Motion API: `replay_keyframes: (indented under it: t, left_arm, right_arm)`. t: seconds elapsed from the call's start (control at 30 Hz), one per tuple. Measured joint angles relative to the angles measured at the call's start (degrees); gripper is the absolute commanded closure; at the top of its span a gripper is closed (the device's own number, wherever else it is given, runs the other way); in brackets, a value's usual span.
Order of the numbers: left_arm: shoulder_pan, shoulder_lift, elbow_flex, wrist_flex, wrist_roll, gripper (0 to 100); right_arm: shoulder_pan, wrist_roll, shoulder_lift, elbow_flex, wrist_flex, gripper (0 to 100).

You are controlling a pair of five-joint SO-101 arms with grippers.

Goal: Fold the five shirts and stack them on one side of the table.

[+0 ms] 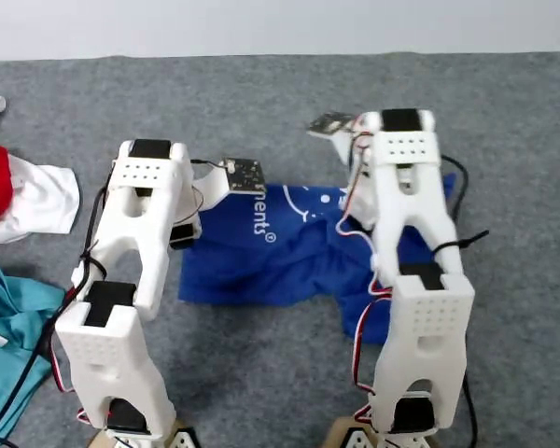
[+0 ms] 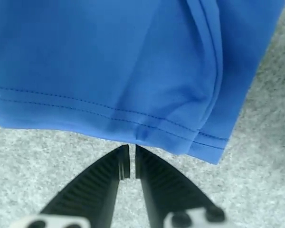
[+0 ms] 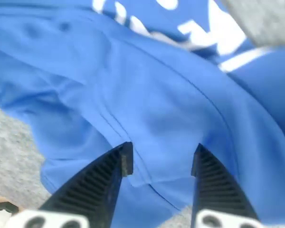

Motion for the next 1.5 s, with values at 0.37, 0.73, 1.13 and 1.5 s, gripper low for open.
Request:
replay_keyframes:
  t: [0.37,0.73,1.13,1.5]
  left_arm:
    - [0.00,0.00,0.09,-0.62,0.00,97]
    - [0.00,0.00,0.09,-0.62,0.00,97]
    - [0.00,0.00,0.09,-0.62,0.00,97]
    - [0.00,0.00,0.09,-0.62,0.00,97]
  right_arm:
    - [-2.81,-2.55,0.00,4.84,0.00,77.8]
    - [-3.60,-2.64,5.01,5.19,0.00,80.0]
    - [1.23,0.97,7.65,5.10,-2.55,95.2]
    - [5.19,6.15,2.46,5.19,-0.09,97.1]
